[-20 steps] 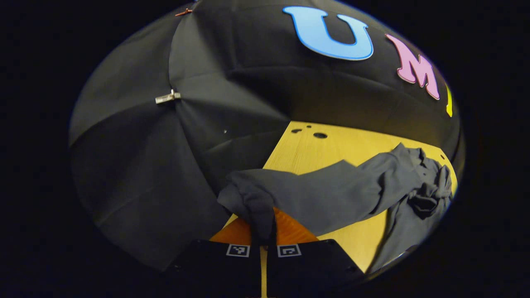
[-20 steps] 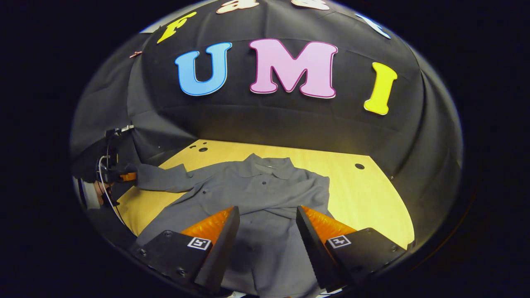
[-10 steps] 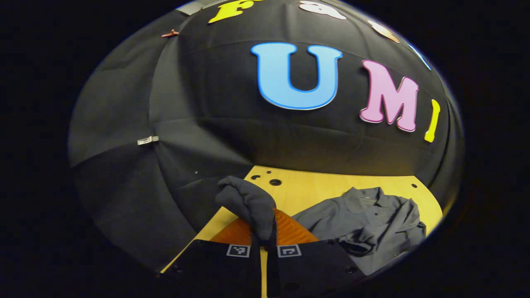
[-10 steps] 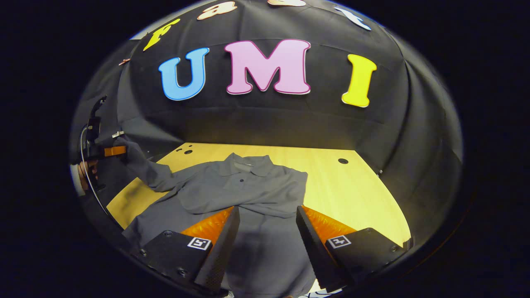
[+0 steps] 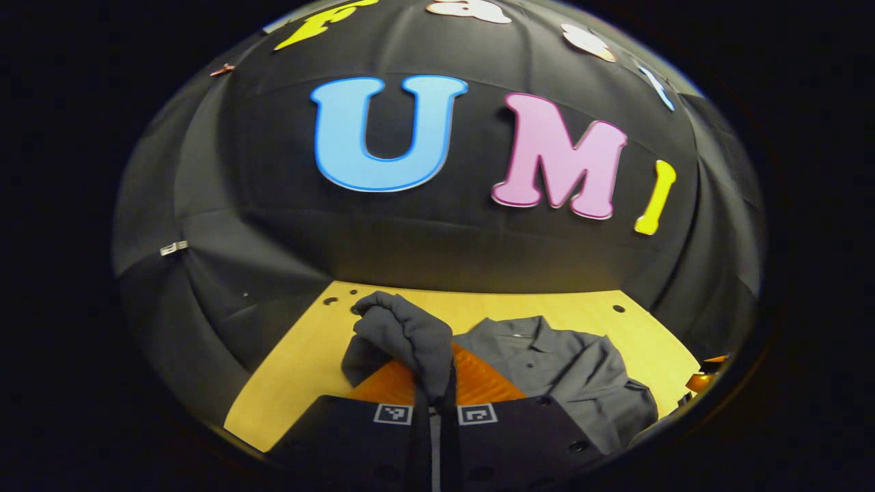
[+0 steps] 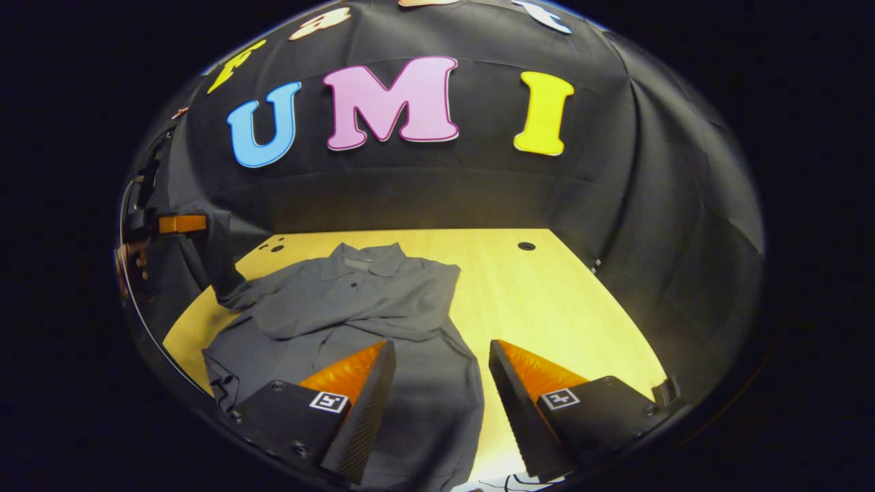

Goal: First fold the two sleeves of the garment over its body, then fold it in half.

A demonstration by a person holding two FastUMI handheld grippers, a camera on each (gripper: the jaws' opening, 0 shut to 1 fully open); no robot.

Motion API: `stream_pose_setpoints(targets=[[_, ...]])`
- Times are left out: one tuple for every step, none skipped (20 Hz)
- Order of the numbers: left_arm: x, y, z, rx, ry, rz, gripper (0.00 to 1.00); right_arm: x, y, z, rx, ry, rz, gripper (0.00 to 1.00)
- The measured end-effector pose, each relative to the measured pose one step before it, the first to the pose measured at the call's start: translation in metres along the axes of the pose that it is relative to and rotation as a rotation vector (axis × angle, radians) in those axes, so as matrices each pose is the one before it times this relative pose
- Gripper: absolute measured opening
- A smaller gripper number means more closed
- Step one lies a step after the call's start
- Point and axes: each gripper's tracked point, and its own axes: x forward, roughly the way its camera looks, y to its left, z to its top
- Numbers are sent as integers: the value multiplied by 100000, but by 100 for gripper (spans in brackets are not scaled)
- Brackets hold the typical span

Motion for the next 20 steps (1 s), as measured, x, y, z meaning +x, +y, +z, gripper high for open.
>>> stream_pose_setpoints(targets=[[338, -1900, -259, 806, 1158, -2855, 10, -86, -645, -214, 634, 209, -794, 86], [298, -1742, -357, 941, 1212, -2905, 10, -71, -496, -134, 702, 309, -698, 86], [432, -1700, -507, 1243, 1536, -2680, 10, -103, -578, -239, 640, 307, -692, 86], [626, -1465, -718, 1495, 1742, -2303, 10, -78, -415, -193, 527, 369, -596, 86], [645, -1552, -744, 1469, 1560, -2256, 10, -172, -548, -227, 424, 337, -460, 86], [967, -1447, -887, 1582, 1904, -2042, 10, -113, -498, -258, 518, 621, -391, 86], [851, -1319, -897, 1593, 2207, -1539, 10, -45, -320, -401, 484, 728, -311, 86], [814, -1110, -807, 1358, 1907, -1103, 10, 89, -250, -129, 379, 571, -265, 86], [940, -1146, -767, 1153, 1748, -839, 10, -152, -505, -275, 307, 448, -252, 86], [920, -1002, -653, 922, 1450, -586, 10, -10, -279, -136, 315, 312, -19, 86], [788, -905, -586, 909, 1281, -266, 10, -109, -319, -255, 278, 432, 101, 86], [735, -765, -611, 935, 1384, -350, 10, 16, -133, -197, 90, 417, 334, 86], [695, -818, -551, 693, 925, -370, 10, -28, -177, -228, -63, 507, 364, 86], [789, -706, -491, 713, 958, -264, 10, 59, -115, -231, -47, 634, 535, 86], [595, -690, -510, 870, 1010, -234, 10, 51, -220, -204, 42, 471, 462, 86], [648, -598, -650, 796, 1132, -110, 10, 55, -197, -142, 139, 548, 507, 86], [662, -583, -457, 618, 1229, -282, 10, 67, -183, -172, 137, 514, 405, 86], [556, -419, -576, 661, 1061, -100, 10, 159, -67, -120, 127, 554, 418, 86], [664, -505, -558, 746, 1342, 30, 10, 66, -117, -162, -62, 494, 493, 86], [684, -613, -650, 609, 1542, 48, 10, 82, -103, -27, -251, 253, 280, 86]])
